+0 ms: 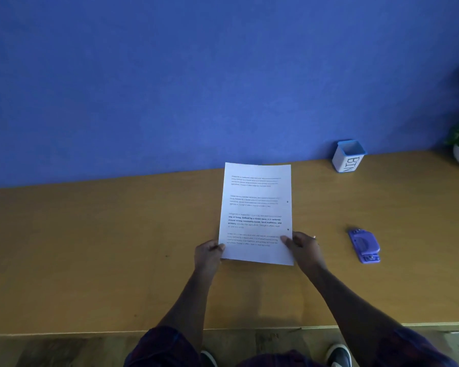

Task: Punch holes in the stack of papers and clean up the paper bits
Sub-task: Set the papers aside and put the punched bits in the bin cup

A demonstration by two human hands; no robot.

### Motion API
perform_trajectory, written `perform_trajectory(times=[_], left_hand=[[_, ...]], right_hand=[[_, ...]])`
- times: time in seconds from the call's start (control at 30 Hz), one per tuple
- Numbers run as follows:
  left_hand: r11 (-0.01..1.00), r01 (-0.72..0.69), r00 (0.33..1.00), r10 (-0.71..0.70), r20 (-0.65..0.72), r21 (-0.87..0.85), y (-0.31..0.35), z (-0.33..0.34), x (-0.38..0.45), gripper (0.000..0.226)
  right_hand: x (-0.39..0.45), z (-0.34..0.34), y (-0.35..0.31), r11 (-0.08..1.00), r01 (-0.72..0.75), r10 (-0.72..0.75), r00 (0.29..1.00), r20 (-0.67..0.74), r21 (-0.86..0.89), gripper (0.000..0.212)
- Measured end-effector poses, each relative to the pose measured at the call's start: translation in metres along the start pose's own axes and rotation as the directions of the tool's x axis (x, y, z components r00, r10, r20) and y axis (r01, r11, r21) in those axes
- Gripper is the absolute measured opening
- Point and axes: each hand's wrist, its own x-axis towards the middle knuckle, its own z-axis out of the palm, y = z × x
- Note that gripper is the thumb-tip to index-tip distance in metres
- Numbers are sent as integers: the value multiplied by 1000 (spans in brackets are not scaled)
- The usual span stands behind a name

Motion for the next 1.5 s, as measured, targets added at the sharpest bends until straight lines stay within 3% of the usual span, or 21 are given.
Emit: perform_trajectory(times=[0.17, 0.3, 0.43, 0.87, 1.03, 1.5], left_hand=[[996, 47, 996, -52, -65, -76, 2, -10, 4, 13], [990, 74, 992, -85, -92, -118, 4, -20, 10, 12], [991, 93, 986, -105, -132, -95, 4, -29, 18, 14], [934, 263, 934, -309, -178, -240, -5, -60, 37, 15], [924, 243, 922, -314, -225, -295, -2, -69, 52, 14], [949, 199, 878, -283, -387, -243, 1, -89, 86, 16]], right_hand=[[3, 15, -11, 991, -29, 26, 999, 25, 133, 13], [7, 26, -22, 974, -103, 77, 988, 130, 203, 12], [11, 39, -33, 981, -114, 76, 970, 230, 159, 15], [32, 100, -32, 978, -202, 185, 946, 265, 42, 28], [44, 116, -43, 982, -185, 167, 952, 255, 48, 28], [71, 159, -53, 982, -189, 188, 943, 276, -24, 33]])
